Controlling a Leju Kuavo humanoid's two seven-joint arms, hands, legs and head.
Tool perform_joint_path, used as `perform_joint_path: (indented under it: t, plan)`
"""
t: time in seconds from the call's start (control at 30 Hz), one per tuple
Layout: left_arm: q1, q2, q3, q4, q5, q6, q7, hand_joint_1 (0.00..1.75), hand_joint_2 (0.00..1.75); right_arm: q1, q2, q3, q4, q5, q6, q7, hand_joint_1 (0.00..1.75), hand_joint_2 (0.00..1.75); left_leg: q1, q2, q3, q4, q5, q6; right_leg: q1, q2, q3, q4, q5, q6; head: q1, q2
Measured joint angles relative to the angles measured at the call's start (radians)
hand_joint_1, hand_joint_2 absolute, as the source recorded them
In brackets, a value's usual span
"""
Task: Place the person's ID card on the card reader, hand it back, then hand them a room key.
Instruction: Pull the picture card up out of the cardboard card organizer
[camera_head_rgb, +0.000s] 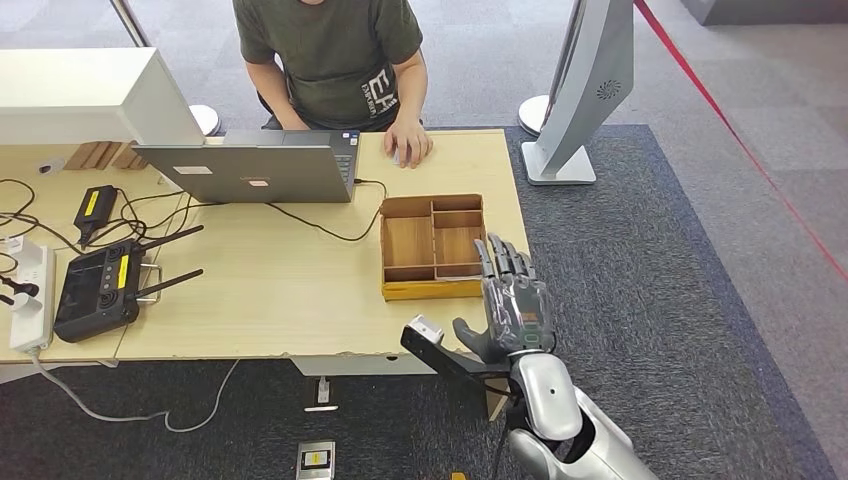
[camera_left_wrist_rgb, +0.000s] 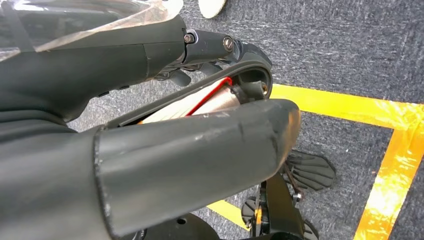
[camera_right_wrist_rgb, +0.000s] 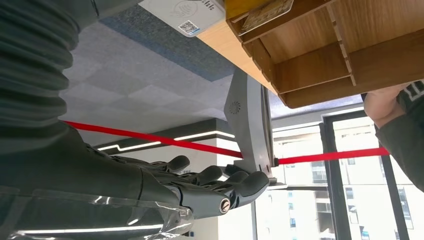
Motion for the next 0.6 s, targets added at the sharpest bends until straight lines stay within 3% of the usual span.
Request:
perform_joint_path:
  t: [0.6]
  plan:
    - [0.0, -0.005, 0.0, 0.0, 0.008, -0.008, 0.0, 0.0, 0.0, -0.018, 0.075, -0.035, 0.045, 0.029, 0.034, -0.017, 0.0, 1.75, 0.0, 0.0, 0.0, 0.0, 0.0, 0.0, 0.0, 0.0, 0.0, 0.0, 0.0, 0.0, 0.0, 0.0]
